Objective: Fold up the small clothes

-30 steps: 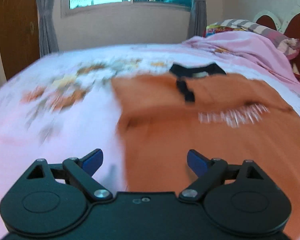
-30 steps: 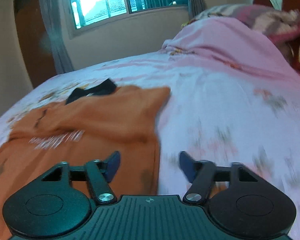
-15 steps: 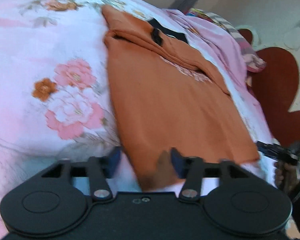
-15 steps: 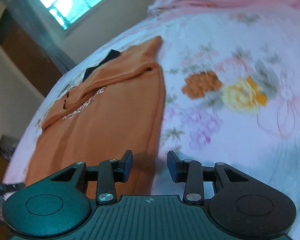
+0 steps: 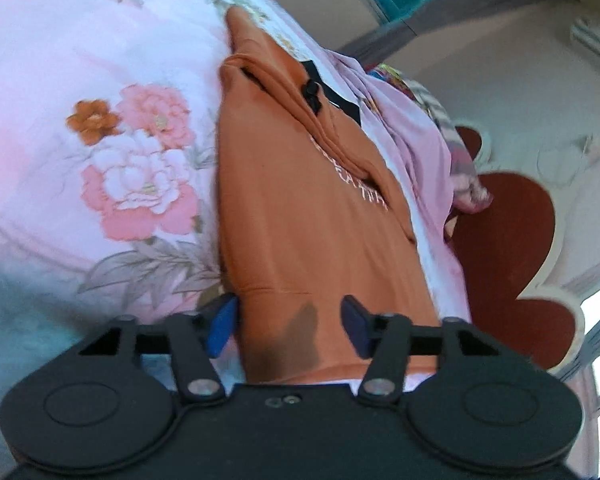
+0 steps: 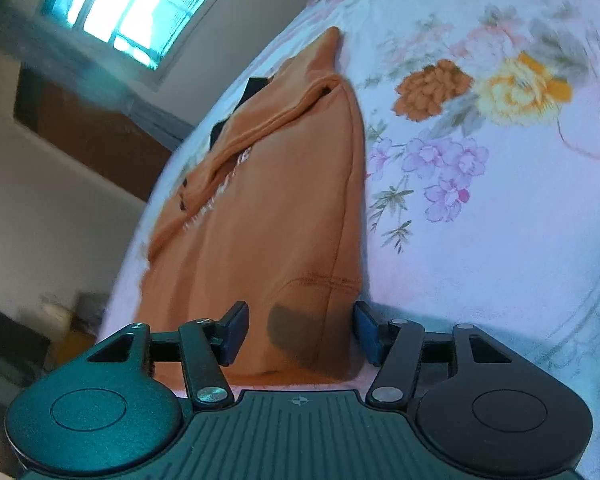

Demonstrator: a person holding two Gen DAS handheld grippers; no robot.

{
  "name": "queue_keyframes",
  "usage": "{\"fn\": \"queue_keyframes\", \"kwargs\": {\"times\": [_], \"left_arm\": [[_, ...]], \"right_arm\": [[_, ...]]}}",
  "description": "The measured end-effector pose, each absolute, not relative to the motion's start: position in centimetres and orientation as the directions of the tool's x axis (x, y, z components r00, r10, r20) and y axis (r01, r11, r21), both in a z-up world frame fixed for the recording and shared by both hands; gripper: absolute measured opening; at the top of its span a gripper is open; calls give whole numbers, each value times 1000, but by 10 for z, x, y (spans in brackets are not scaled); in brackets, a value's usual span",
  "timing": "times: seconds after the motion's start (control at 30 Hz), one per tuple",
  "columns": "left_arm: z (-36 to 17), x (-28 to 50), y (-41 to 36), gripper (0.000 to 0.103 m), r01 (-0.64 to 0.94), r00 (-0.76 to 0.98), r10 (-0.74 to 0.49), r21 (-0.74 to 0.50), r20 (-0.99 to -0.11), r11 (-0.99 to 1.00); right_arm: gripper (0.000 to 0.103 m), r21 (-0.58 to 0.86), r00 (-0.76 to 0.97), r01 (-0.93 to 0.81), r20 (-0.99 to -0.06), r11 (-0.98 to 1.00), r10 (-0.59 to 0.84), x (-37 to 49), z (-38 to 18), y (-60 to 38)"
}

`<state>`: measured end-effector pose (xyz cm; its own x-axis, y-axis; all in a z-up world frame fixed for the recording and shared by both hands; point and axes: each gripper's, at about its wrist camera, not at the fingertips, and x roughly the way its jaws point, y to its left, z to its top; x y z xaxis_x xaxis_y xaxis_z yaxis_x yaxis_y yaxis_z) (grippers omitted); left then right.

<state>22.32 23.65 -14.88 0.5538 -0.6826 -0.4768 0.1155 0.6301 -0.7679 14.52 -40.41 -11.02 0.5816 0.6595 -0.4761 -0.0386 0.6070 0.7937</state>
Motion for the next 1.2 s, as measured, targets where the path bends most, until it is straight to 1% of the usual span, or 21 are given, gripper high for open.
{"fn": "queue_keyframes", "kwargs": {"times": [0.07,0.2,0.23,0.27,0.3,0.33,0.37,0.4,0.43,0.47,0.5,0.53,0.6,0.63,0.77,0.87,0.93,0.97,1.0,1.1,1.2], "left_arm": [[-150,223,241,41,117,530,-693,-767,-489,630],[-148,228,237,45,160,483,-699,-731,-528,663],[-149,231,235,49,163,478,-704,-734,-525,659],[-150,236,231,57,176,473,-715,-741,-514,649],[-151,238,226,61,193,468,-725,-742,-505,642],[-151,241,222,70,209,462,-737,-747,-494,631],[-151,243,219,73,224,458,-746,-749,-484,623],[-152,242,216,70,237,455,-748,-745,-483,624],[-152,242,215,69,244,452,-749,-741,-483,625],[-152,240,215,62,246,450,-754,-746,-478,619],[-152,239,215,45,249,440,-766,-755,-469,606],[-156,239,215,6,236,425,-770,-763,-475,601],[-166,235,214,7,216,419,-765,-765,-488,607],[-168,232,216,9,215,435,-770,-776,-467,592],[-169,227,222,21,208,462,-786,-811,-412,547],[-172,229,222,21,194,463,-788,-821,-406,537],[-174,231,225,22,185,468,-791,-832,-394,523],[-174,232,225,23,180,472,-790,-835,-390,520],[-175,233,228,23,176,475,-790,-838,-387,516],[-175,236,226,24,164,490,-787,-847,-375,506],[-178,241,229,26,138,522,-785,-875,-333,463]], "right_arm": [[58,815,580,-36,-454,578,676,145,-112,-412],[57,809,564,-58,-457,585,687,147,-114,-415],[57,815,564,-61,-448,576,694,151,-115,-414],[57,823,565,-61,-439,565,699,153,-117,-414],[57,829,565,-60,-432,557,703,158,-119,-412],[57,832,565,-62,-425,551,707,163,-121,-411],[55,835,564,-66,-421,547,710,166,-122,-411],[46,828,561,-70,-428,556,709,167,-122,-411],[42,816,554,-74,-444,573,704,168,-122,-412],[40,809,544,-80,-454,582,705,168,-122,-413],[40,812,535,-91,-448,576,716,167,-121,-416],[40,816,527,-94,-445,570,724,167,-120,-416],[40,822,530,-82,-444,564,723,163,-121,-421],[41,829,534,-61,-443,556,720,161,-121,-425],[45,834,552,-42,-440,551,708,147,-116,-438],[47,838,553,-39,-435,544,710,143,-120,-441],[54,848,558,-38,-422,529,715,148,-123,-439],[62,857,561,-43,-404,513,723,152,-124,-437],[66,864,561,-50,-392,502,729,155,-124,-434],[66,858,555,-66,-393,510,733,166,-122,-420],[64,868,551,-77,-373,491,746,173,-124,-418]]}}
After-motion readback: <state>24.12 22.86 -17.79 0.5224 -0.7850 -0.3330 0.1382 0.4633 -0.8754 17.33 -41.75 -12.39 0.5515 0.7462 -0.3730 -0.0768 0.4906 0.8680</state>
